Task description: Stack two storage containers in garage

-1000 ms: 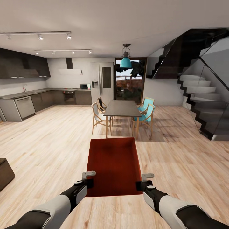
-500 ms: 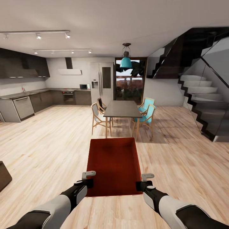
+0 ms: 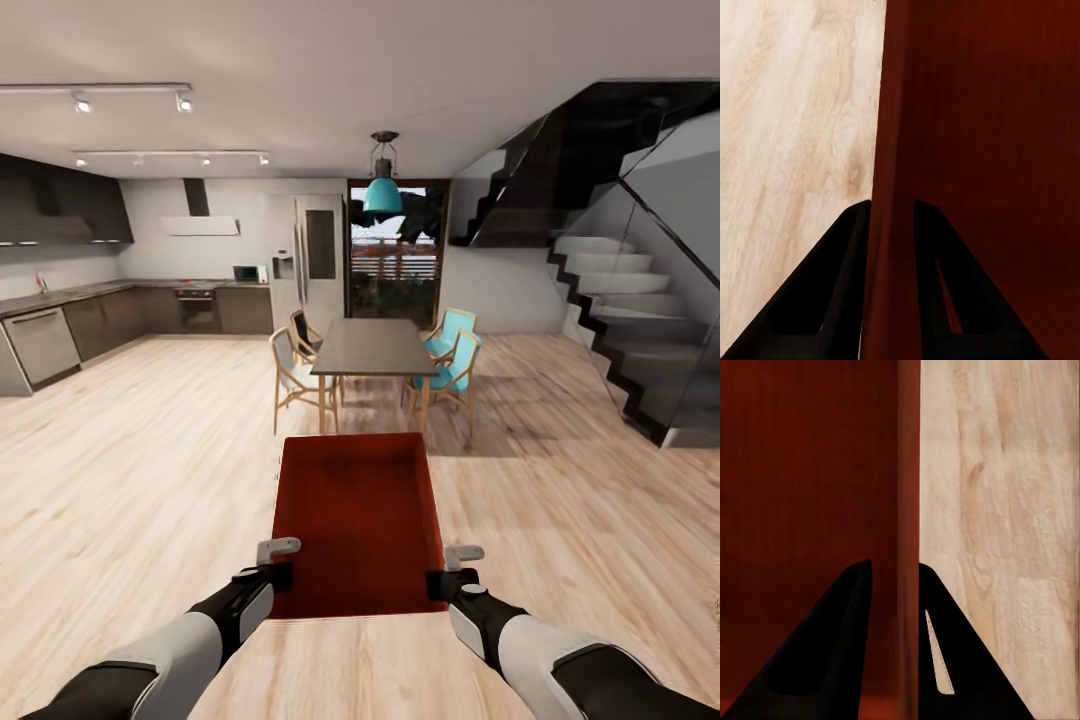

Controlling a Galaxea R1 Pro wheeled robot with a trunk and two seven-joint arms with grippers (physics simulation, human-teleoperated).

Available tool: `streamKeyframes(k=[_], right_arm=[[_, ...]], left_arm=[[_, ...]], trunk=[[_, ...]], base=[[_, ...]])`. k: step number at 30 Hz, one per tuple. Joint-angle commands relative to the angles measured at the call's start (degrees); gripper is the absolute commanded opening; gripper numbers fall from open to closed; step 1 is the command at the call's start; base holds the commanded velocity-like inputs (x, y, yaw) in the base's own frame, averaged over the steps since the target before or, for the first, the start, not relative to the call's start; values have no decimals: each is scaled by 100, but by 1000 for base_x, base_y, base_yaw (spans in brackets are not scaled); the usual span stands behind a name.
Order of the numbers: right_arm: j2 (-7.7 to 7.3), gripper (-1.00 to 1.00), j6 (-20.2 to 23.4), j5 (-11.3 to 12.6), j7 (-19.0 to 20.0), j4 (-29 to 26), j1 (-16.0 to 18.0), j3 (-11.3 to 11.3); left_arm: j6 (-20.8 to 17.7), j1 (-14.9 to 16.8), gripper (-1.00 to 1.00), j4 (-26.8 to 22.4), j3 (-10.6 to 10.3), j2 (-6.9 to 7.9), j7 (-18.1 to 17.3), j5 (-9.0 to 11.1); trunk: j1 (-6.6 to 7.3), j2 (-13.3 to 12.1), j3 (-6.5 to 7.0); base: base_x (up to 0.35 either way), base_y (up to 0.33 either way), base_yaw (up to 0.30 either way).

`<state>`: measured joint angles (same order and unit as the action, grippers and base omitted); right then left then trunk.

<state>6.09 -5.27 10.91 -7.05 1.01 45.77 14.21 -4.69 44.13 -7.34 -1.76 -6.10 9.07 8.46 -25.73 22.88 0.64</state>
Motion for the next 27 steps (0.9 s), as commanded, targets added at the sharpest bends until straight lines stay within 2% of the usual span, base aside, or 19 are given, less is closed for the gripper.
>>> streamKeyframes(k=[1, 27], right_arm=[[6, -100, -9, 19, 27, 14, 2, -182], [6, -100, -18, 25, 28, 14, 2, -191]], left_arm=[[86, -1, -100, -31, 62, 81, 244, -64], [95, -1, -100, -36, 62, 79, 244, -64]], trunk=[[-5, 4, -2], [-5, 4, -2]], base=[[323, 0, -267], [323, 0, -276]])
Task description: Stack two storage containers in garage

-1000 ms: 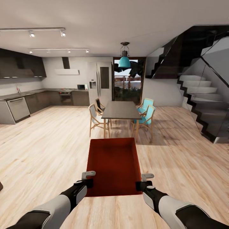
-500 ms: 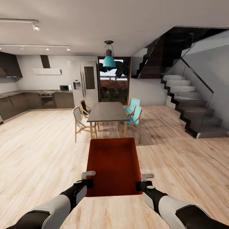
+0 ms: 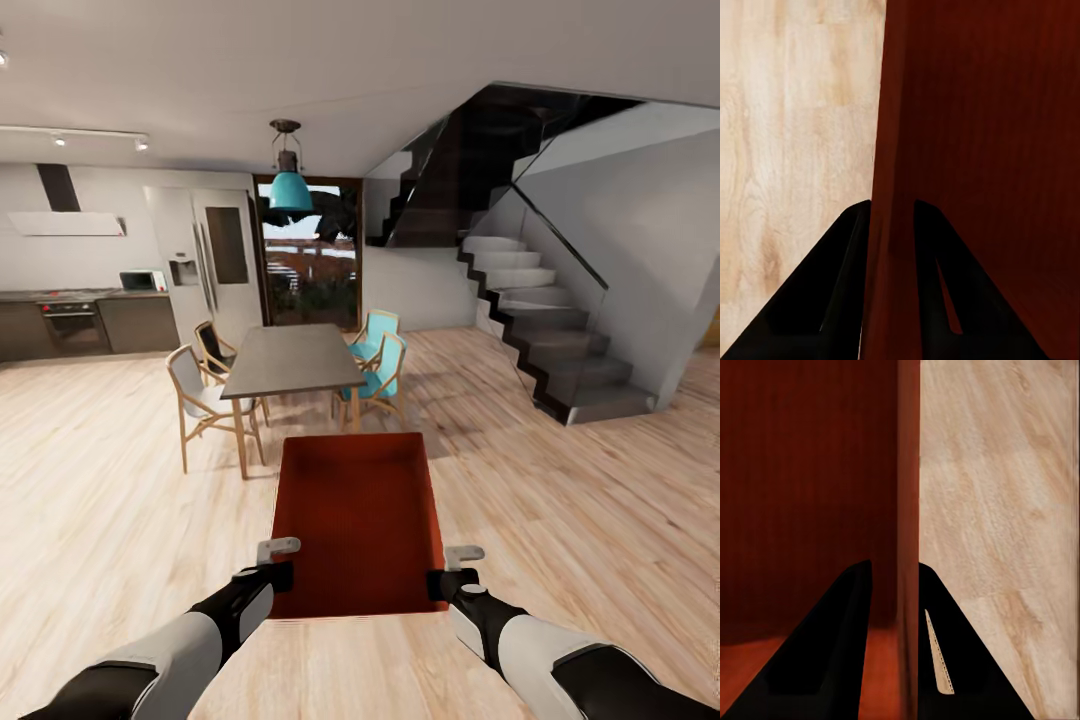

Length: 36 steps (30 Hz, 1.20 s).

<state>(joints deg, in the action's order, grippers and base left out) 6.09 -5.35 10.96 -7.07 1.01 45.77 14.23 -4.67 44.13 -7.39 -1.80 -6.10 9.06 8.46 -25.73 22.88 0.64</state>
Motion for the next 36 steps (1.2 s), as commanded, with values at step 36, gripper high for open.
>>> streamKeyframes(k=[36], right_arm=[[0, -100, -9, 20, 31, 13, 2, -200]], left_arm=[[100, -1, -100, -43, 66, 82, 246, -64]], trunk=[[-5, 4, -2]], base=[[75, 0, -281]])
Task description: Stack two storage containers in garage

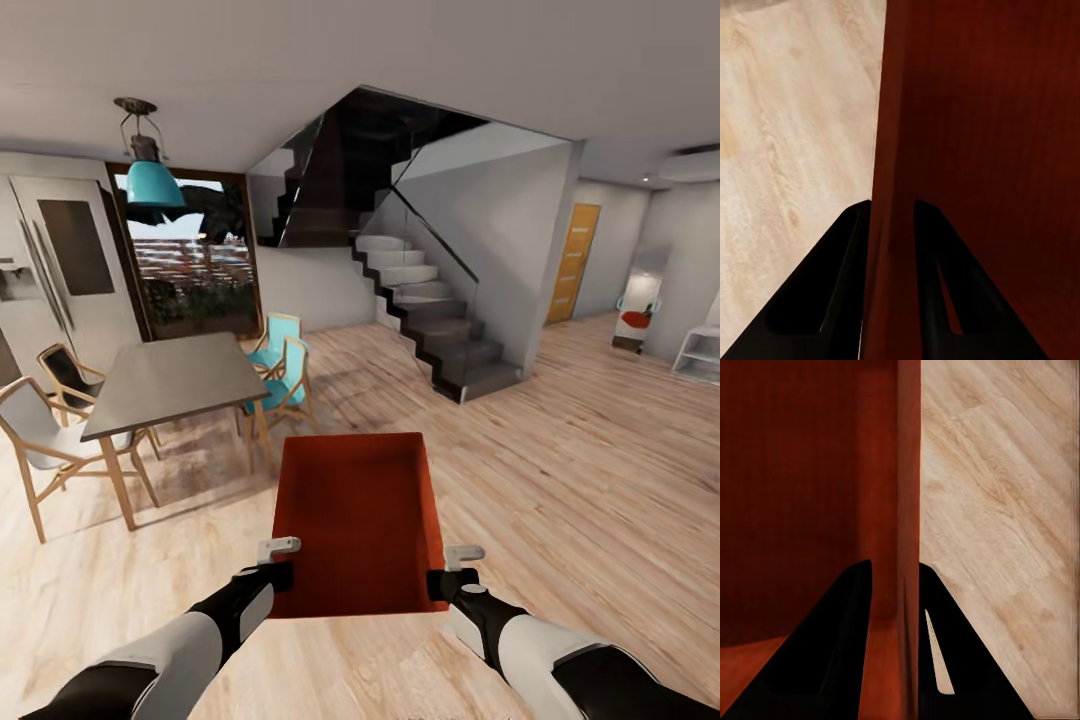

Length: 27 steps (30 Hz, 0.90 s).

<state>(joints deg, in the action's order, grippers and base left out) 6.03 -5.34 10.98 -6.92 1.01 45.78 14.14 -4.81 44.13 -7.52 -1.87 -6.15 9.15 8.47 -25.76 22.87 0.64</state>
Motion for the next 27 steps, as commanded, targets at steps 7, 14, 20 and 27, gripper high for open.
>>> streamKeyframes(k=[7, 14, 20, 27], right_arm=[[10, -100, -11, 18, 16, 13, 1, -190], [11, -100, -11, 18, 16, 13, 1, -187], [12, -100, -11, 18, 16, 13, 1, -185], [12, -100, -11, 18, 16, 13, 1, -183]], left_arm=[[112, -1, -100, -52, 72, 87, 238, -65], [116, -1, -100, -56, 72, 87, 244, -65], [119, -1, -100, -47, 72, 87, 241, -65], [121, -1, -100, -31, 72, 87, 240, -65]], trunk=[[-2, 5, -2], [-2, 5, -2], [-2, 5, -2], [-2, 5, -2]], base=[[0, 0, -283], [0, 0, -283], [0, 0, -283], [0, 0, -283]])
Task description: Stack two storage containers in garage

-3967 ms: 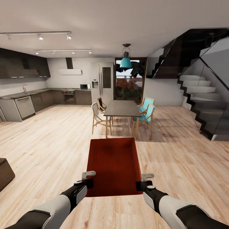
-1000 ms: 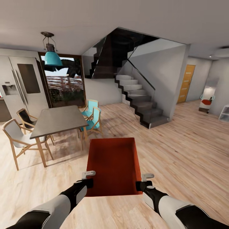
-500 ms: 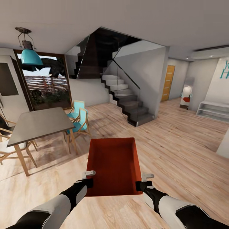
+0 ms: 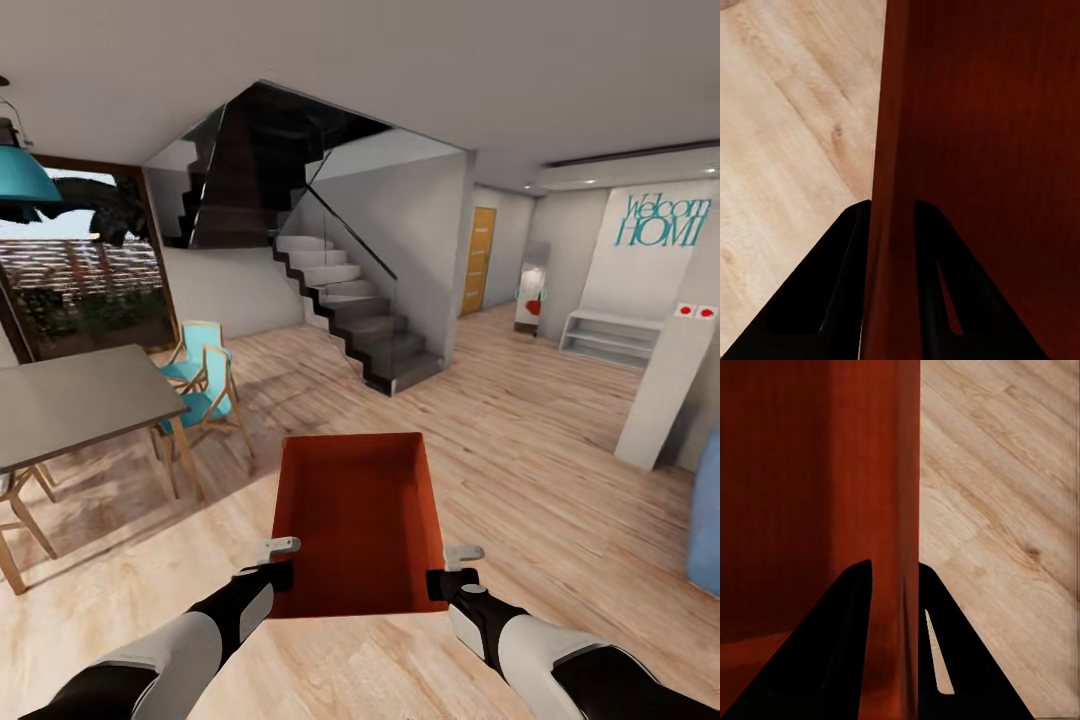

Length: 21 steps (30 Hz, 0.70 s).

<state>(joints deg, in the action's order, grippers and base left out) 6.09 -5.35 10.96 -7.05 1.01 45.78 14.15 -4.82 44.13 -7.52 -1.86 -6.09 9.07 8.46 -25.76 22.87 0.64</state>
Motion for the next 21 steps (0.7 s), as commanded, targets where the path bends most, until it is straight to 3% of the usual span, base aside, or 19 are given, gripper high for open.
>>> streamKeyframes(k=[1, 10, 21], right_arm=[[6, -100, -10, 21, 28, 14, 1, -185], [6, -100, -10, 19, 28, 14, 1, -185], [-3, -100, -14, 12, 28, 14, 1, -186]], left_arm=[[122, -1, -100, -31, 72, 81, 248, -64], [120, -1, -100, -28, 72, 81, 245, -64], [121, -1, -100, -22, 76, 90, 244, -64]], trunk=[[-2, 5, -2], [-2, 5, -2], [-2, 5, -2]], base=[[0, 0, -283], [59, 0, -256], [302, 0, -18]])
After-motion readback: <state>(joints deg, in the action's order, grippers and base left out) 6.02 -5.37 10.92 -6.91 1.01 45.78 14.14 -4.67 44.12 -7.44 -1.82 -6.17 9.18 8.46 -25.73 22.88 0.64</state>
